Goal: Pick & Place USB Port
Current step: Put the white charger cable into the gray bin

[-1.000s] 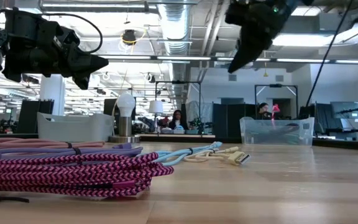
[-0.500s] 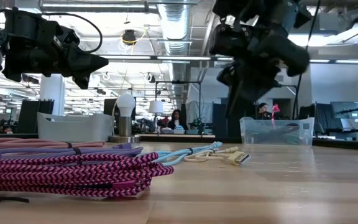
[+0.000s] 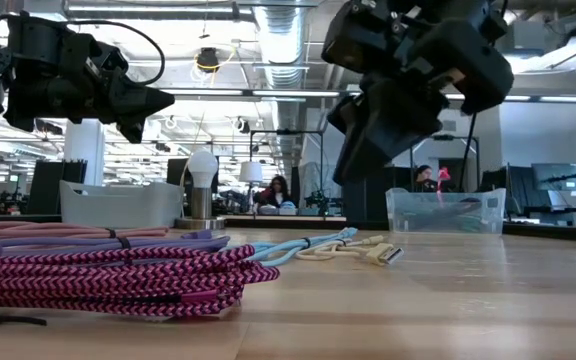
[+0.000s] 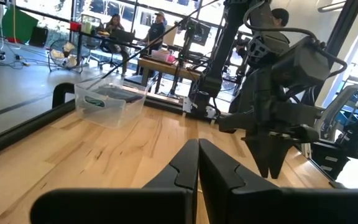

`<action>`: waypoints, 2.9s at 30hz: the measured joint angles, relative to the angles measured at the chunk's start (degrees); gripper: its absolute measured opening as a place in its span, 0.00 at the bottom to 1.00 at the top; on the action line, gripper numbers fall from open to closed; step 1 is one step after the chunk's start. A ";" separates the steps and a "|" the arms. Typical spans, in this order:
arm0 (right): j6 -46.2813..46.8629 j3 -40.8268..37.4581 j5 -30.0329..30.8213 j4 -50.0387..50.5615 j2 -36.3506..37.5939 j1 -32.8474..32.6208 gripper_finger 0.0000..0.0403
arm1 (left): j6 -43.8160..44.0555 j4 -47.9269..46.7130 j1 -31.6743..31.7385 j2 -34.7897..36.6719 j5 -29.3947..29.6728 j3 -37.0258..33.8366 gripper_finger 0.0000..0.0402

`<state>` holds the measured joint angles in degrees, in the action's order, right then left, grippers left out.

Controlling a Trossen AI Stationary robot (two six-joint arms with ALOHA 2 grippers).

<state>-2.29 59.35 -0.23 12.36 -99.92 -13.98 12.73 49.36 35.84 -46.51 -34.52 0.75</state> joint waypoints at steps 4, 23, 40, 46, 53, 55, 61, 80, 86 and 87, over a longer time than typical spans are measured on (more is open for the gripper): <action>-1.73 0.00 0.09 -0.04 0.00 -0.22 0.23 | 0.00 0.00 0.01 -0.01 0.00 0.00 0.03; -10.73 0.48 0.22 -2.54 -7.51 -0.26 0.33 | 0.20 -0.01 0.01 0.00 0.00 0.00 0.03; -9.67 3.06 -0.02 -2.83 -12.62 0.05 0.30 | 0.20 -0.02 0.01 -0.03 -0.01 0.00 0.03; -9.30 3.02 -0.24 -3.92 -12.31 1.13 0.29 | 0.20 -0.02 0.01 -0.03 0.00 0.00 0.03; -7.35 3.10 -2.96 -2.97 -12.85 2.75 0.25 | 0.20 -0.02 0.01 -0.03 -0.02 0.00 0.03; -6.43 3.10 -3.10 -2.73 -12.90 3.12 0.20 | 0.20 -0.02 0.00 -0.03 -0.02 0.00 0.03; -6.44 3.11 -2.78 -2.43 -12.91 3.30 0.02 | 0.20 -0.02 0.00 -0.03 -0.02 0.00 0.03; -5.58 2.78 2.24 5.23 1.87 3.69 0.00 | 0.20 -0.02 0.01 -0.05 -0.02 0.00 0.03; -5.59 2.80 12.81 14.72 7.45 4.20 0.00 | 0.20 -0.02 0.00 -0.05 -0.01 0.00 0.03; -5.57 2.80 14.49 16.42 8.55 4.54 0.00 | 0.20 0.00 0.01 -0.05 -0.01 0.00 0.03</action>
<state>-7.86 62.15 14.26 28.78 -91.37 -9.44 12.93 49.36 35.86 -46.57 -34.53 0.75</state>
